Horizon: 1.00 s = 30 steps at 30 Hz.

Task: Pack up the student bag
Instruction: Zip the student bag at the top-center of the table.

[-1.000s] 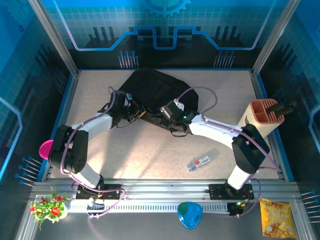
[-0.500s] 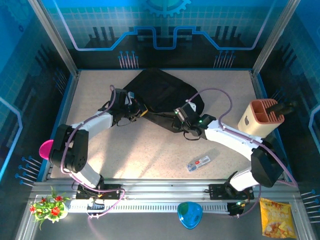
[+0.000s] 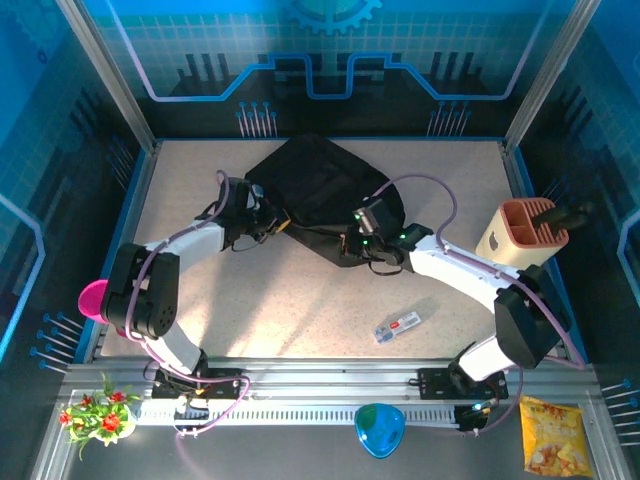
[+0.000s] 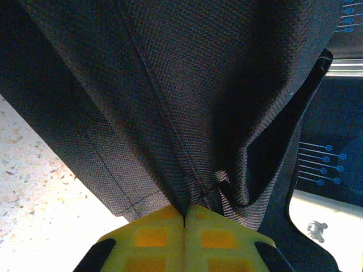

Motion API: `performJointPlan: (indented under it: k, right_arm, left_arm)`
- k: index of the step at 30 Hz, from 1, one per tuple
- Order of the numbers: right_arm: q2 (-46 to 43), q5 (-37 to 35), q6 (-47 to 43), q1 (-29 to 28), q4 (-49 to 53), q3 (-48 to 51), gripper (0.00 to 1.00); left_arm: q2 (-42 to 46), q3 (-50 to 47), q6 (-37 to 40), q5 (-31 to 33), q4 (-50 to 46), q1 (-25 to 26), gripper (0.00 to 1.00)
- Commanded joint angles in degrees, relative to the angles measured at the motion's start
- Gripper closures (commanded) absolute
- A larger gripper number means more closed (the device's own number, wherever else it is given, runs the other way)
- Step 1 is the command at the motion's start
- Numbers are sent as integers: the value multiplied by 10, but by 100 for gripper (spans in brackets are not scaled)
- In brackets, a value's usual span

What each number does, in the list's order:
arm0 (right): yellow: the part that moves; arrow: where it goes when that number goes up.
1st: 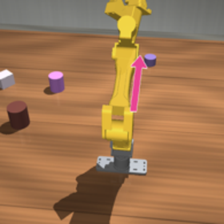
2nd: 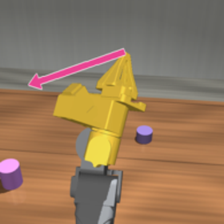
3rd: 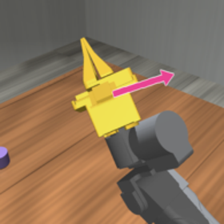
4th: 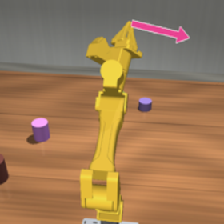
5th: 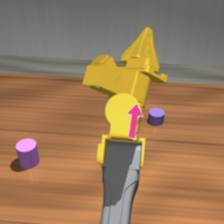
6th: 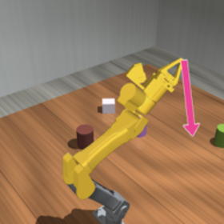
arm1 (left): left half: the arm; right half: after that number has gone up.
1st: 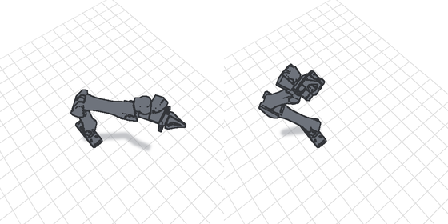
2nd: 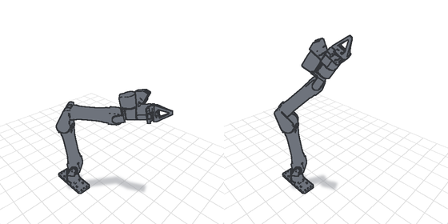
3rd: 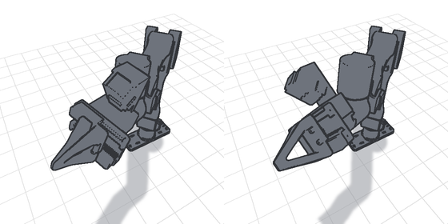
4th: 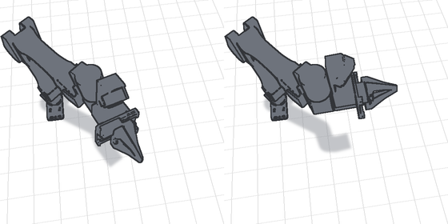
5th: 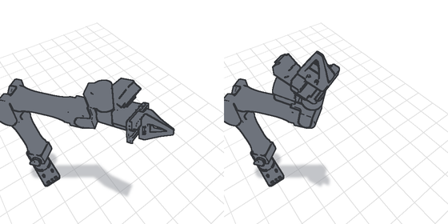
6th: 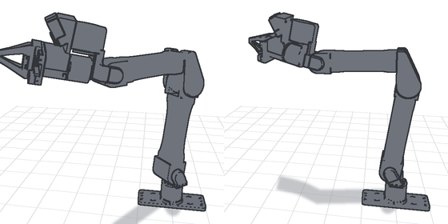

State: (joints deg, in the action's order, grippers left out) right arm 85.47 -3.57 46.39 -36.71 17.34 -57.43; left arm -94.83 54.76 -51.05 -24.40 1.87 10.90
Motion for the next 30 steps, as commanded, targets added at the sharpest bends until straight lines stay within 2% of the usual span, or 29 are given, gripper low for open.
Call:
performJointPlan:
  k: [1,7,12,17,23,30]
  right_arm:
    - [-29,79,-58,41,-17,31,100]
    - [-36,137,-88,87,-8,50,100]
    - [-34,185,-87,94,-39,52,100]
    - [-39,111,-65,99,-9,58,100]
    - [-71,67,-48,118,-3,93,100]
    - [-41,28,-64,116,49,31,100]
  left_arm:
    - [-19,31,15,43,7,-31,100]
    - [-40,51,21,31,-5,-39,100]
    - [-45,58,21,26,-6,-40,100]
    - [-44,60,25,32,-13,-43,100]
    - [-53,73,36,35,-28,-50,100]
    - [-84,107,47,23,-45,-51,100]
